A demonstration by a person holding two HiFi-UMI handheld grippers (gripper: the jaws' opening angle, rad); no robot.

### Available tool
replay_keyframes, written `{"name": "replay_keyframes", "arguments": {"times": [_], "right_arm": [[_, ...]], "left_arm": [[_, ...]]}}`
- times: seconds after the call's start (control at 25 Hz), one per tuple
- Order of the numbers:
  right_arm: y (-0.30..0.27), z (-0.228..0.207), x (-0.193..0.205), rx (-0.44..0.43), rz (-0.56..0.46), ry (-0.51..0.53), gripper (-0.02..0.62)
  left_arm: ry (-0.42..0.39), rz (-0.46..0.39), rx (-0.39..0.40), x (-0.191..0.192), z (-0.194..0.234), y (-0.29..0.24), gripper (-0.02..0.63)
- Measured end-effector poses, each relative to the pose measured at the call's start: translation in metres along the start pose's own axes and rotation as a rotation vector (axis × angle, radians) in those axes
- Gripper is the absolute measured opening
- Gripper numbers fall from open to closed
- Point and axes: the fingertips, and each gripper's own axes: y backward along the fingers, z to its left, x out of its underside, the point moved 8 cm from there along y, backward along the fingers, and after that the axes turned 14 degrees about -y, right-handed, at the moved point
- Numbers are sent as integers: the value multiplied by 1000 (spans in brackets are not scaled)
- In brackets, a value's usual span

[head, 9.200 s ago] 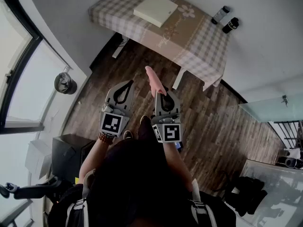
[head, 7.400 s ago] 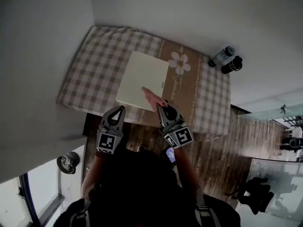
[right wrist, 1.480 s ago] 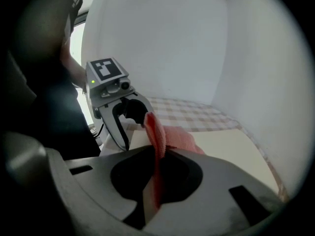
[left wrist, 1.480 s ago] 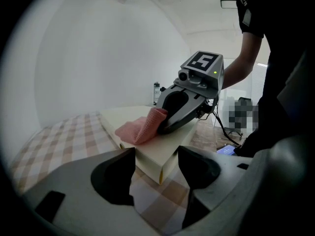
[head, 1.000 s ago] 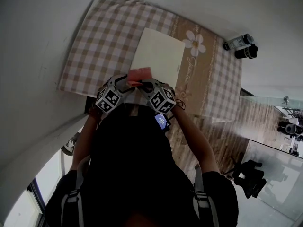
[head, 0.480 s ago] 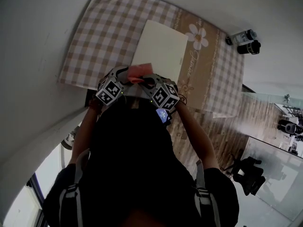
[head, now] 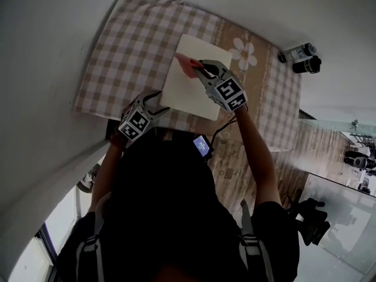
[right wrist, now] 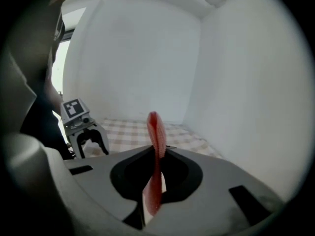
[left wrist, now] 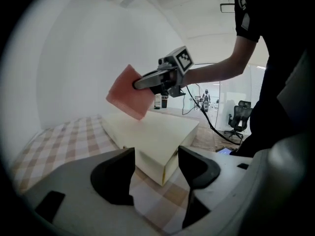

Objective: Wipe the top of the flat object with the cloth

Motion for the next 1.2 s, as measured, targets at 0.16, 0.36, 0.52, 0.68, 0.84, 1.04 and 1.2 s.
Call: {"name": "replay_keyframes", "arguments": {"times": [0.16, 0.36, 0.52, 0.68, 0.84, 1.04, 1.2], "right_arm": [[-9, -60, -3, 103, 26, 11, 17], [-15, -116, 1, 209, 90, 57, 17], [-16, -141, -6, 259, 105, 90, 17], [-24, -158, -6, 296, 152, 135, 17], [-43, -161, 21, 264, 267, 136, 17], [-57, -150, 59, 202, 350, 62, 17], [-60, -145, 67, 206, 316, 30, 17]], "left_arm": [[-2, 5, -7, -4, -1, 2, 288], [0, 11, -12, -9, 2, 4, 288], [54, -51, -27, -9, 2, 4, 288], [55, -42, -11, -8, 1, 0, 288], [58, -31, 4, -8, 1, -2, 288], [50, -28, 6, -9, 2, -1, 288], [53, -24, 9, -8, 3, -2, 288]]}}
